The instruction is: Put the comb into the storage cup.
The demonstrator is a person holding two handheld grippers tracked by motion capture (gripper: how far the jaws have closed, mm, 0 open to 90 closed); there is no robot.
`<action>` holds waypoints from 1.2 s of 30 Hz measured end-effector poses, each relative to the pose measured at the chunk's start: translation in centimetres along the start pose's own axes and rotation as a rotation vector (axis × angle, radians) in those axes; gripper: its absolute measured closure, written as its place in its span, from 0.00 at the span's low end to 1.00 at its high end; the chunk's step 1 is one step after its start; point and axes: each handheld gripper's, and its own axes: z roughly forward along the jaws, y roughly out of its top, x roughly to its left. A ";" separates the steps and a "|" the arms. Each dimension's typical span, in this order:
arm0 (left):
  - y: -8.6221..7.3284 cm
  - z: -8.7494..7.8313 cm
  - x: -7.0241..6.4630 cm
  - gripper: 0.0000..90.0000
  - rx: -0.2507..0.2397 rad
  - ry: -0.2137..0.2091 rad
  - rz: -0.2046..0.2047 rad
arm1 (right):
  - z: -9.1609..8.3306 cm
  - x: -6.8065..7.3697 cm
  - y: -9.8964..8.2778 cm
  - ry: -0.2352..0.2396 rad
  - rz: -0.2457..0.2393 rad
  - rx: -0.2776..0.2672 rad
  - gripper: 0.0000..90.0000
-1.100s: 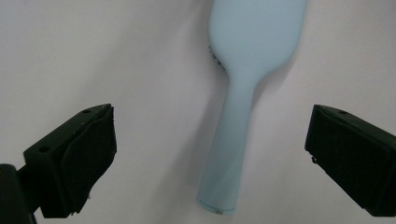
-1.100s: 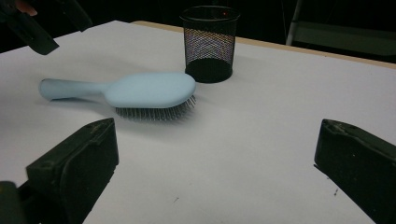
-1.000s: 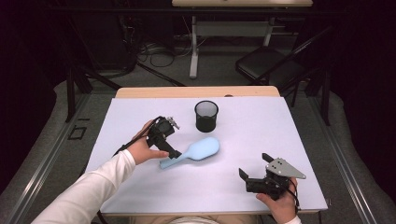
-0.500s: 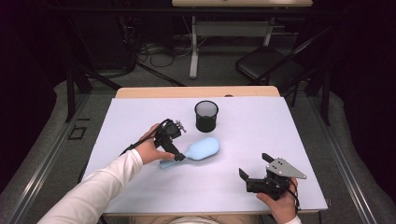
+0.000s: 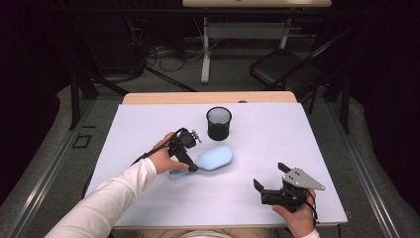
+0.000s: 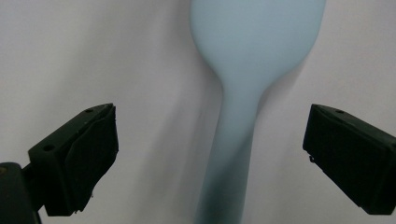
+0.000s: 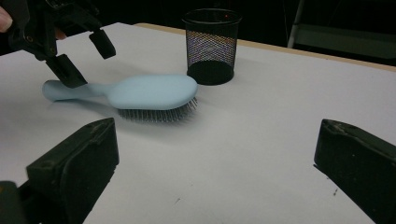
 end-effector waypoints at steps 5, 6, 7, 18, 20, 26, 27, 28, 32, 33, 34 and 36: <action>0.3 0.2 -0.1 0.10 -0.001 -0.002 0.010 | 0.0 0.0 0.0 -0.004 -0.002 -0.001 0.00; 0.4 0.2 -0.1 0.10 0.000 0.001 0.015 | 0.0 -0.1 0.0 -0.003 -0.003 0.000 0.00; 0.4 0.3 -0.2 0.10 0.001 0.001 0.014 | 0.0 -0.1 0.0 -0.003 -0.002 0.001 0.00; 0.9 0.8 -0.6 0.17 0.034 -0.009 0.041 | 0.0 -0.1 0.0 -0.001 -0.003 0.000 0.00; 1.0 0.9 -0.5 0.17 0.040 -0.009 0.045 | 0.0 -0.1 0.0 0.000 -0.001 0.001 0.00; 1.2 1.1 -0.5 0.19 0.067 -0.003 0.062 | 0.0 -0.1 0.0 0.000 -0.002 -0.001 0.00; 1.2 1.2 -0.6 0.20 0.068 -0.002 0.068 | 0.0 -0.1 0.0 0.001 -0.001 -0.003 0.00; 1.2 1.2 -0.6 0.21 0.072 -0.002 0.072 | 0.0 -0.2 0.0 -0.001 -0.001 -0.003 0.00; 1.3 1.3 -1.0 0.31 0.076 0.011 0.111 | 0.0 -0.2 0.0 0.000 -0.001 -0.002 0.00; 1.4 1.3 -1.1 0.32 0.076 0.010 0.123 | 0.0 -0.2 0.0 0.001 0.000 -0.002 0.00; 1.4 1.3 -1.2 0.34 0.076 0.013 0.128 | 0.0 -0.2 -0.1 0.000 0.000 -0.002 0.00; 1.4 1.5 -1.3 0.35 0.086 0.003 0.132 | 0.0 -0.2 0.0 -0.001 0.002 -0.003 0.00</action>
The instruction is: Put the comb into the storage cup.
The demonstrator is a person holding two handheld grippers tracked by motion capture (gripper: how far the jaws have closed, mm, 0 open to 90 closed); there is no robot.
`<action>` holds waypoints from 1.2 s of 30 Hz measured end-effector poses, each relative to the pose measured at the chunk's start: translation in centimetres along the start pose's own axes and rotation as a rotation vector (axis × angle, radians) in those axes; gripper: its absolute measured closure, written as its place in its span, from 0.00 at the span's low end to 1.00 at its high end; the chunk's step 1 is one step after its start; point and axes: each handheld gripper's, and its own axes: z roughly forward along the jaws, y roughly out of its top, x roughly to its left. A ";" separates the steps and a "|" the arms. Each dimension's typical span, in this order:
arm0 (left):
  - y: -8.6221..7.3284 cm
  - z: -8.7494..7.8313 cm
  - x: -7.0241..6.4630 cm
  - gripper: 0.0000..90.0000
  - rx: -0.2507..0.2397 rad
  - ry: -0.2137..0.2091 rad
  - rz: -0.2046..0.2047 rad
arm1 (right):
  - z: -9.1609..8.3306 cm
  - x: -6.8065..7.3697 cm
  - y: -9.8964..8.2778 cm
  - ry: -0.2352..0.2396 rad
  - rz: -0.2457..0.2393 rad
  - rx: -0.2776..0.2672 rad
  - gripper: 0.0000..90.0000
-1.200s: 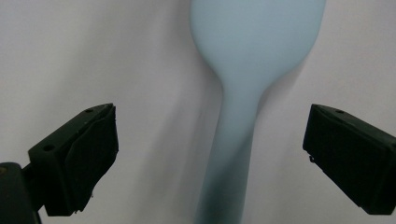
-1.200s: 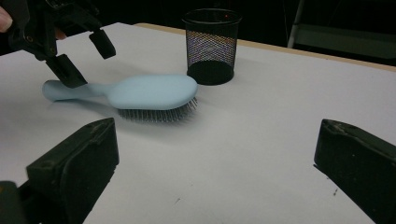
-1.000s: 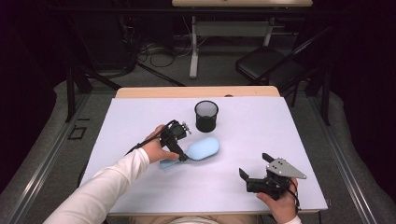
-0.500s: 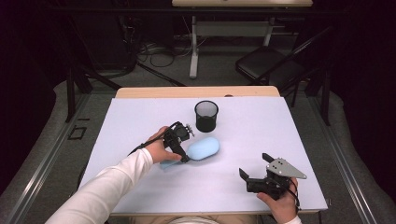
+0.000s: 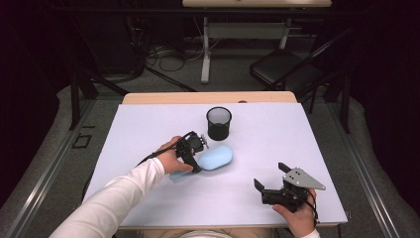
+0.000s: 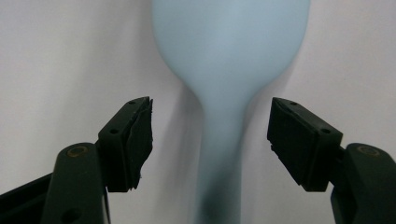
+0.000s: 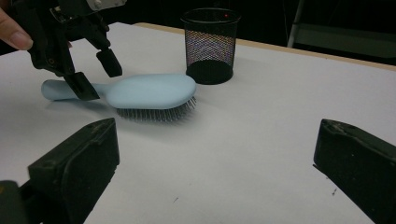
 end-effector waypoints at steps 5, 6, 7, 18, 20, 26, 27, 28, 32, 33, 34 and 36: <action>0.2 0.5 -0.2 0.42 0.028 -0.001 0.019 | 0.0 0.0 0.0 0.001 0.001 -0.001 0.00; 0.2 0.6 -0.3 0.44 0.031 0.000 0.023 | 0.0 0.0 0.0 0.000 0.000 0.000 0.00; 0.2 0.6 -0.3 0.46 0.037 0.000 0.025 | 0.0 0.0 0.0 0.001 0.000 0.000 0.00; 0.6 1.3 -0.1 0.53 0.067 -0.004 -0.013 | -0.1 -0.1 0.0 -0.002 0.007 0.001 0.01; 0.7 1.2 -0.2 0.53 0.066 -0.001 -0.010 | -0.1 -0.2 0.0 -0.003 0.005 0.002 0.01; 0.8 1.3 -0.3 0.60 0.068 0.000 -0.005 | -0.1 -0.3 -0.1 -0.002 0.008 0.001 0.02; 0.9 1.3 -0.3 0.61 0.075 0.000 -0.003 | -0.1 -0.3 -0.1 -0.002 0.008 -0.002 0.02; 0.9 1.3 -0.3 0.62 0.075 0.000 -0.003 | -0.1 -0.3 -0.1 -0.001 0.006 -0.001 0.02; 1.0 1.4 -0.4 0.64 0.075 -0.007 -0.001 | -0.1 -0.3 -0.1 0.002 0.005 0.003 0.03; 1.0 1.5 -0.4 0.64 0.078 -0.010 0.003 | -0.1 -0.3 -0.1 0.002 0.005 0.003 0.03; 1.0 1.6 -0.5 0.64 0.085 -0.010 0.004 | -0.1 -0.3 -0.1 0.001 0.006 0.002 0.03; 1.1 1.6 -0.5 0.64 0.087 -0.007 0.009 | -0.1 -0.4 -0.1 0.001 0.006 0.002 0.04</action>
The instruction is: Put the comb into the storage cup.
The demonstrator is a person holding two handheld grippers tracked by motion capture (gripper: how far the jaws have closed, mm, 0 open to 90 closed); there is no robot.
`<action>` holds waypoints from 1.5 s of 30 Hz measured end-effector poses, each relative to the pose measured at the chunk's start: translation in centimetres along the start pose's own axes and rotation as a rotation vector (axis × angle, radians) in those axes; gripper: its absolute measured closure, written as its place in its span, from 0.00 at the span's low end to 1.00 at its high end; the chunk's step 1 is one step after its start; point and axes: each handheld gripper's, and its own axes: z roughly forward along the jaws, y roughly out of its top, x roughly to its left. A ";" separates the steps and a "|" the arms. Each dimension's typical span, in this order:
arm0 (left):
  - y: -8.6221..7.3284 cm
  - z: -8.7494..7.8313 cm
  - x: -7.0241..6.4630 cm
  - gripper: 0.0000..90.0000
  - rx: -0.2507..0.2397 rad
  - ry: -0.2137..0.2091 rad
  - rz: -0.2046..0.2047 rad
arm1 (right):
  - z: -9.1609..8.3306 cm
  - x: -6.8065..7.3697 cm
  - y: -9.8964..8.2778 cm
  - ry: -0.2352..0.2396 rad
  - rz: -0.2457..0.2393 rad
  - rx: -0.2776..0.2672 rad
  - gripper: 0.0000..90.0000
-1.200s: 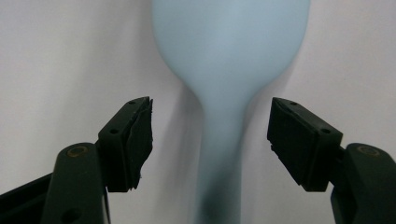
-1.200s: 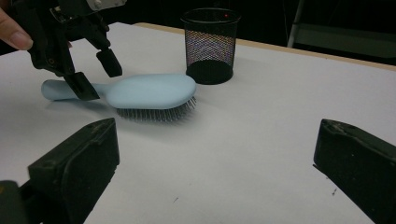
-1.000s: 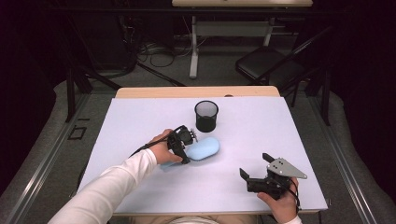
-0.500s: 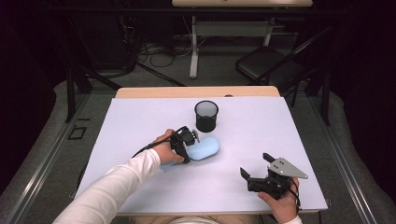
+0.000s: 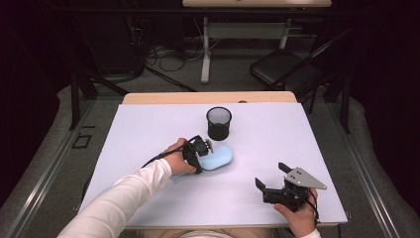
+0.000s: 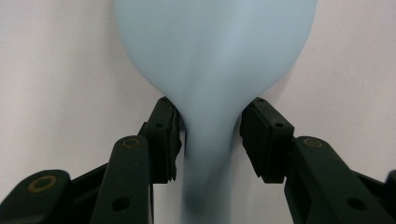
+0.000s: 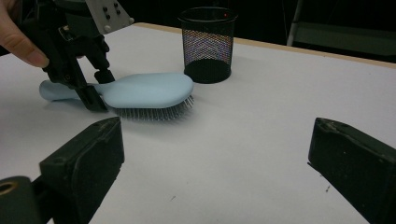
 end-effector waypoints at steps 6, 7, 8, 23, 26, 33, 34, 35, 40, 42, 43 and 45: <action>0.0 0.1 0.0 0.69 0.003 0.003 -0.006 | 0.0 0.0 0.0 -0.001 0.001 0.002 0.04; 0.0 0.1 0.0 0.69 0.003 0.003 -0.006 | 0.0 0.0 0.0 -0.001 0.001 0.002 0.04; 0.0 0.1 0.1 0.70 0.004 0.003 -0.010 | 0.0 0.0 0.0 0.000 0.000 0.002 0.05; 0.0 0.1 0.2 0.74 0.014 -0.004 -0.033 | 0.0 -0.1 -0.1 0.003 0.003 0.008 0.06; 0.0 0.1 0.2 0.74 0.014 -0.005 -0.035 | 0.0 -0.1 -0.1 0.005 0.002 0.009 0.06; 0.0 0.1 0.2 0.75 0.016 -0.005 -0.021 | 0.1 -0.1 -0.1 0.008 0.006 0.010 0.06; 0.0 0.1 0.2 0.75 0.015 -0.005 -0.020 | 0.1 -0.1 -0.1 0.007 0.007 0.007 0.06; 0.0 0.1 0.2 0.75 0.014 -0.005 -0.018 | 0.1 -0.1 -0.1 0.007 0.006 0.006 0.06; -0.1 0.1 0.2 0.75 0.010 -0.005 -0.006 | 0.1 -0.1 -0.1 0.008 0.008 0.005 0.06; -0.2 0.1 0.3 0.76 0.008 -0.008 -0.005 | 0.0 -0.1 -0.1 0.009 0.008 0.008 0.07; -0.2 0.1 0.3 0.76 0.008 -0.008 -0.005 | 0.0 -0.1 -0.1 0.009 0.008 0.008 0.07; -0.2 0.0 0.3 0.76 0.012 -0.011 -0.002 | 0.0 -0.1 -0.1 0.008 0.006 0.010 0.07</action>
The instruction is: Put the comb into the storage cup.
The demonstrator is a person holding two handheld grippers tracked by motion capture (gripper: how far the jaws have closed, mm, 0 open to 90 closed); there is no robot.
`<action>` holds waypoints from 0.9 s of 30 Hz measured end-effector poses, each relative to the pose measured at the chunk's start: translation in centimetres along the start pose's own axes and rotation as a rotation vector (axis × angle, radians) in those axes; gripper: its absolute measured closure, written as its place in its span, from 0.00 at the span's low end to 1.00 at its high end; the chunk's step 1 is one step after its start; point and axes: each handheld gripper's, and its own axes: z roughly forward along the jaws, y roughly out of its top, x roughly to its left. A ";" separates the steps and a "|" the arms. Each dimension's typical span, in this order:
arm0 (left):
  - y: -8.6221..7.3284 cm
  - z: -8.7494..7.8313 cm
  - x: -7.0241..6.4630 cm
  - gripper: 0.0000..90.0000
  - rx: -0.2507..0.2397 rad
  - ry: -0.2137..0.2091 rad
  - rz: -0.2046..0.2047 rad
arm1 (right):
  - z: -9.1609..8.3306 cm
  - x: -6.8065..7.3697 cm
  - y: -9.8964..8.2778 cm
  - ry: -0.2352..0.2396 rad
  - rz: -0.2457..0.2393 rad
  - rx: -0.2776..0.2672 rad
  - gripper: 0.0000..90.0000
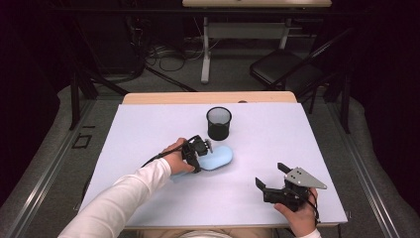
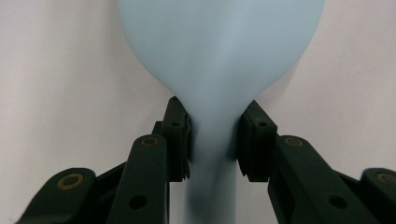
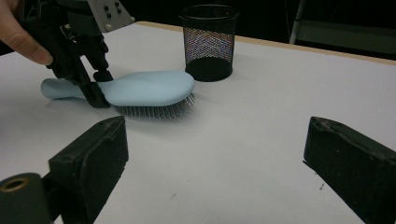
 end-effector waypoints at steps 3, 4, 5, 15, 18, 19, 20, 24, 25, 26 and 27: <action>-0.1 0.0 0.0 0.76 -0.006 0.000 0.002 | 0.0 0.0 0.0 0.001 0.000 0.000 0.07; -0.1 0.0 0.0 0.76 -0.006 0.000 0.002 | 0.0 0.0 0.0 0.001 -0.001 0.000 0.07; -0.1 0.0 0.0 0.76 -0.008 0.001 0.004 | 0.0 0.0 0.0 0.001 0.000 0.000 0.07; -0.4 0.0 0.1 0.77 -0.040 -0.008 -0.009 | 0.0 0.0 0.0 0.000 0.000 -0.002 0.07; -0.5 0.0 0.2 0.77 -0.044 -0.015 -0.009 | 0.0 0.0 0.0 0.000 -0.001 0.003 0.07; -0.7 0.0 0.2 0.77 -0.064 -0.024 -0.023 | 0.0 0.0 0.0 0.000 0.001 0.002 0.07; -0.7 0.0 0.2 0.77 -0.065 -0.029 -0.025 | 0.0 0.0 0.0 0.001 0.000 0.001 0.07; -0.9 0.0 0.3 0.77 -0.076 -0.035 -0.032 | 0.1 0.0 -0.1 0.002 0.001 -0.002 0.07; -0.9 0.0 0.3 0.77 -0.076 -0.035 -0.032 | 0.1 0.0 -0.1 0.002 0.000 -0.002 0.07; -0.9 -0.1 0.3 0.77 -0.077 -0.037 -0.032 | 0.1 0.0 -0.1 0.002 0.001 -0.002 0.07; -0.9 -0.1 0.2 0.78 -0.079 -0.036 -0.031 | 0.1 0.0 -0.1 0.002 0.001 -0.001 0.07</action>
